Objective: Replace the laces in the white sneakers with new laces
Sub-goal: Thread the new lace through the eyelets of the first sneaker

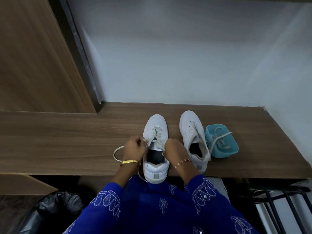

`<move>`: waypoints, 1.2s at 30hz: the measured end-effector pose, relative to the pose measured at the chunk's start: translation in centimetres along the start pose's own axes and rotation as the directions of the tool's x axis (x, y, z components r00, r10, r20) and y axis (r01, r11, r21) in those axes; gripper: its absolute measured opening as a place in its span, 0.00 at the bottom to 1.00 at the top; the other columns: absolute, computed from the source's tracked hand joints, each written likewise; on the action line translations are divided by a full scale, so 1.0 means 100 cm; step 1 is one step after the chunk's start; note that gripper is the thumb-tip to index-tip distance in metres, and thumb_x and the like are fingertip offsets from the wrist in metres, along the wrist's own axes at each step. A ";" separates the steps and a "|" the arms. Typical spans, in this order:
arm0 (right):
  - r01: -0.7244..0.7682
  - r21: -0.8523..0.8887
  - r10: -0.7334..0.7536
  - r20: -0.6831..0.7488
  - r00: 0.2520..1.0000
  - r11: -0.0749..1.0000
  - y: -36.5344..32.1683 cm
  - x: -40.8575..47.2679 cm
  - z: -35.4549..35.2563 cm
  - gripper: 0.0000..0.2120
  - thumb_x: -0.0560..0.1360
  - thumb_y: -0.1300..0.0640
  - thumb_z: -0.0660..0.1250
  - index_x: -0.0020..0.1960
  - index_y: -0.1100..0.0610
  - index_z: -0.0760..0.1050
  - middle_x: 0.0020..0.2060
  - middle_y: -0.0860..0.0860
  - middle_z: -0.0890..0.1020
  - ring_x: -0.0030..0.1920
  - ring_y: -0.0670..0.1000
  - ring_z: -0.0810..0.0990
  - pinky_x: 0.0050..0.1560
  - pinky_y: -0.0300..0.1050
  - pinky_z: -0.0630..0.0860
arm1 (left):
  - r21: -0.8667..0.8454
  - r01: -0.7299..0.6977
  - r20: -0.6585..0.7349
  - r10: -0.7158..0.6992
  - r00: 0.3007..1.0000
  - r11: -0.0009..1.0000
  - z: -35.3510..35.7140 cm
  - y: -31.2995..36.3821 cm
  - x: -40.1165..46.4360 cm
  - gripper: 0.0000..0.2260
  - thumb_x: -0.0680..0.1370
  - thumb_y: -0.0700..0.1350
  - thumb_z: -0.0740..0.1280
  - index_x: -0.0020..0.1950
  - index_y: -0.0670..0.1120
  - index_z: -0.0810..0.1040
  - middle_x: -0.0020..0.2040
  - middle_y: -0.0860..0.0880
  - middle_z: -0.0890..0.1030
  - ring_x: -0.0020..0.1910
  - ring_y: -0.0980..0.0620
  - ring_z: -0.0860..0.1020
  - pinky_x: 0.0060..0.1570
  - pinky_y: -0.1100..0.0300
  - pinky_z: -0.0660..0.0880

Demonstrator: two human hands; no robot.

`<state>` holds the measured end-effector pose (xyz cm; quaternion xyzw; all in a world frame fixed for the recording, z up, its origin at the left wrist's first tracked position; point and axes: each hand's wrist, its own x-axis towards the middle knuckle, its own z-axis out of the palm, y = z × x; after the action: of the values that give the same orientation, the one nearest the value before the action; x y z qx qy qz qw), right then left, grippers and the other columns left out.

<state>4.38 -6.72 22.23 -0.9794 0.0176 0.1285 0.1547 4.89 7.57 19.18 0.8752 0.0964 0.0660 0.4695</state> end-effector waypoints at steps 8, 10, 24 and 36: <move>-0.001 0.028 0.002 -0.012 1.000 1.000 0.004 -0.001 -0.001 0.10 0.75 0.60 0.65 0.53 0.65 0.76 0.51 0.60 0.80 0.52 0.58 0.79 0.42 0.43 0.70 | -0.920 0.384 0.255 -0.628 0.735 0.075 -0.045 -0.006 0.028 0.11 0.82 0.42 0.49 0.51 0.41 0.70 0.38 0.43 0.71 0.33 0.47 0.74 0.49 0.53 0.75; 0.003 0.019 -0.003 -0.012 1.000 1.000 0.003 -0.002 0.000 0.10 0.76 0.60 0.65 0.53 0.65 0.76 0.51 0.60 0.80 0.52 0.59 0.79 0.44 0.44 0.72 | -0.908 0.389 0.190 -0.675 0.713 0.155 -0.051 -0.014 0.031 0.12 0.81 0.42 0.51 0.39 0.46 0.67 0.32 0.47 0.65 0.24 0.53 0.67 0.35 0.58 0.70; 0.007 0.009 -0.007 -0.045 0.999 1.000 0.003 0.001 0.006 0.08 0.76 0.62 0.64 0.52 0.65 0.76 0.50 0.59 0.81 0.51 0.57 0.80 0.41 0.41 0.68 | 0.412 0.062 0.198 -0.156 0.968 0.909 -0.020 -0.023 0.016 0.13 0.78 0.48 0.61 0.55 0.44 0.80 0.50 0.41 0.82 0.51 0.41 0.78 0.49 0.55 0.73; 0.016 -0.005 -0.016 -0.040 0.999 1.000 0.003 0.001 0.006 0.08 0.76 0.61 0.64 0.50 0.65 0.77 0.48 0.60 0.81 0.49 0.58 0.80 0.39 0.41 0.67 | 0.133 0.041 0.128 -0.058 0.990 0.990 -0.006 -0.006 0.010 0.10 0.77 0.42 0.63 0.35 0.43 0.75 0.33 0.44 0.78 0.34 0.47 0.75 0.38 0.60 0.67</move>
<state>4.28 -6.83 21.55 -0.9823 0.0125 0.1077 0.1529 5.64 8.58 19.05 0.9036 0.0913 -0.0099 0.4185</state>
